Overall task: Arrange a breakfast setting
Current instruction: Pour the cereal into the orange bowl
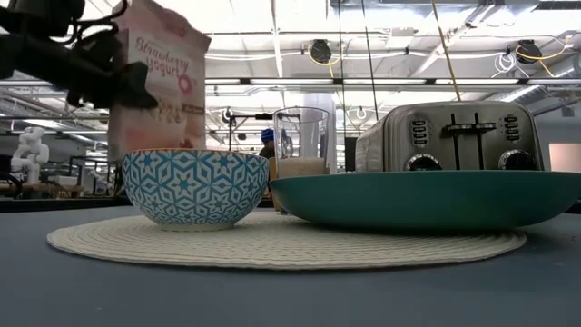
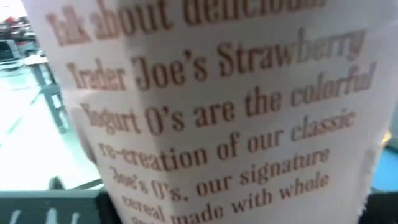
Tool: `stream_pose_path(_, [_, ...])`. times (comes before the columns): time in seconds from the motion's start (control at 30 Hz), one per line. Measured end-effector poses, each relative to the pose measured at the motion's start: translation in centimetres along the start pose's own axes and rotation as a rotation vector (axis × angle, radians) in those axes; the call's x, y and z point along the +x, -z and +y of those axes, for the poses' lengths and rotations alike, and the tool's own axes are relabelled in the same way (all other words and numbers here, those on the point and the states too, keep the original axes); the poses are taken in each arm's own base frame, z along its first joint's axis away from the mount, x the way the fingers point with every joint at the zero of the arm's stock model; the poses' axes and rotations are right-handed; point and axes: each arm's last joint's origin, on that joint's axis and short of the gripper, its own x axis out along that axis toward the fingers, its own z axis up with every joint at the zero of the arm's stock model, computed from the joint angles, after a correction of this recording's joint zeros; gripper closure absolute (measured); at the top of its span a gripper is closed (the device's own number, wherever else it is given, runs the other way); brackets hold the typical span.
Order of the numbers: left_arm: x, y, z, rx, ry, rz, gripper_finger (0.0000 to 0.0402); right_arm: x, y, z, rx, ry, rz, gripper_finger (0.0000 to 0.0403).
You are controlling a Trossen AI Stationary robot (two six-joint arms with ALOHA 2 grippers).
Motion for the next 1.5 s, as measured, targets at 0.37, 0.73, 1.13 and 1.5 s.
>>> stream_pose_path(0.37, [0.0, 3.3, 0.5, -0.018, -0.112, 0.049, 0.0195, 0.0, 0.1, 0.0, -0.001, -0.003, 0.012, 0.0007])
stream_pose_path(0.73, [-0.2, 5.0, 1.0, 0.040, -0.190, 0.084, 0.0195, 0.0, 0.1, 0.0, -0.001, -0.003, 0.015, 0.0007])
stream_pose_path(1.13, [-0.4, 6.2, 1.3, 0.035, -0.218, 0.156, 0.0195, 0.0, 0.1, 0.0, -0.001, -0.003, 0.014, 0.0007])
stream_pose_path(1.5, [-0.4, 6.3, 1.2, 0.025, -0.178, 0.176, 0.0195, 0.0, 0.1, 0.0, -0.003, -0.003, 0.015, 0.0007])
